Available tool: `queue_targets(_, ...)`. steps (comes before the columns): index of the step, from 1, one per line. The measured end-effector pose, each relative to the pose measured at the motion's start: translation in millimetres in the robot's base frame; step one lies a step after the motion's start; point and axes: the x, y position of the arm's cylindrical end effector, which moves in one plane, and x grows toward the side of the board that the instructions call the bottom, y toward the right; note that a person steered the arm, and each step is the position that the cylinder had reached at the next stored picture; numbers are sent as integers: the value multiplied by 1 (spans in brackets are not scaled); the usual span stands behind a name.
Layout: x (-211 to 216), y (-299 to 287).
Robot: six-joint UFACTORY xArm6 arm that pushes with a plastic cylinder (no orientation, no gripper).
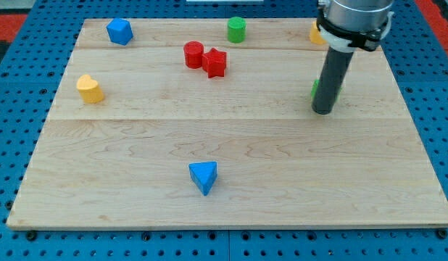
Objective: Separate the red star and red circle
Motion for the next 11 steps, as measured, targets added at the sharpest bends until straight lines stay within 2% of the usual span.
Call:
queue_targets(1, 29, -4)
queue_targets(2, 24, -77)
queue_targets(3, -11, -100)
queue_targets(5, -106, -54)
queue_targets(8, -126, -73)
queue_targets(10, -146, -168)
queue_targets(11, -143, -200)
